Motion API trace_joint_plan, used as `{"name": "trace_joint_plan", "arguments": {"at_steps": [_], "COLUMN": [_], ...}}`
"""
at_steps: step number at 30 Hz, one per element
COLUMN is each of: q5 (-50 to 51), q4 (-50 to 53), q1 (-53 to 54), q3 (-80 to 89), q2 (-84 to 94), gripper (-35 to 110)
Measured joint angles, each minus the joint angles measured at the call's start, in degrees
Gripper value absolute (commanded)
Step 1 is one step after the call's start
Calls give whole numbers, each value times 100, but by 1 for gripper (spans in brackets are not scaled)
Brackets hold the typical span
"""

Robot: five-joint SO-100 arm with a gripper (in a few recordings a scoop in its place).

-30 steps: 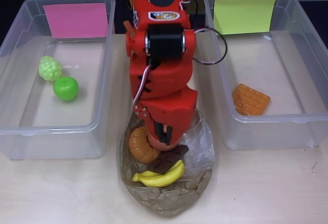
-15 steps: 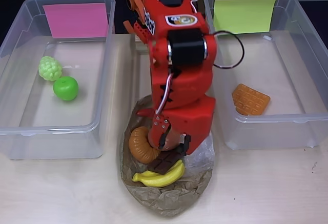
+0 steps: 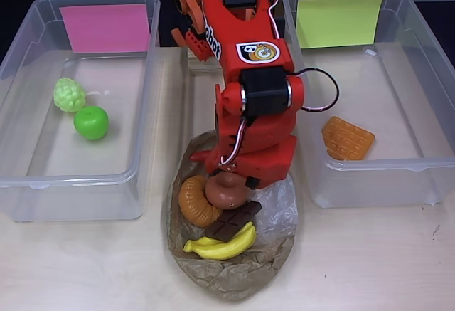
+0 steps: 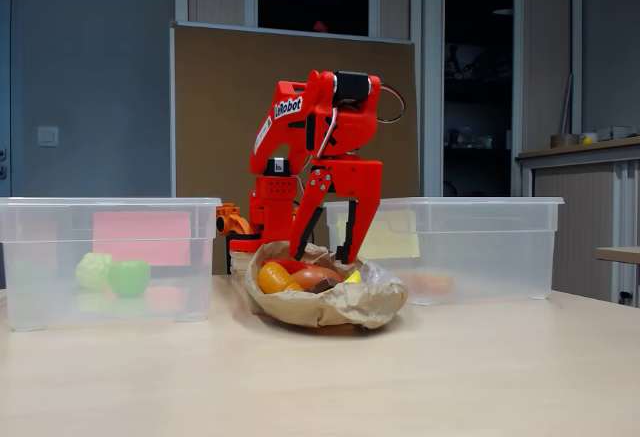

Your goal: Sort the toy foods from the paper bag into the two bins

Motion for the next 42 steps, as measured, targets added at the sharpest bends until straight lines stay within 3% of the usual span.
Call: {"name": "trace_joint_plan", "arguments": {"at_steps": [7, 10, 18, 25, 35, 42], "q5": [229, 158, -2707, -4632, -5572, -5713], "q4": [185, 167, -1046, -1274, -984, -1556], "q1": [44, 53, -9, -114, -193, -202], "q3": [686, 1037, 2197, 3006, 3735, 4315], "q2": [404, 571, 1055, 1617, 2382, 2540], "gripper": [15, 20, 27, 26, 26, 25]}}
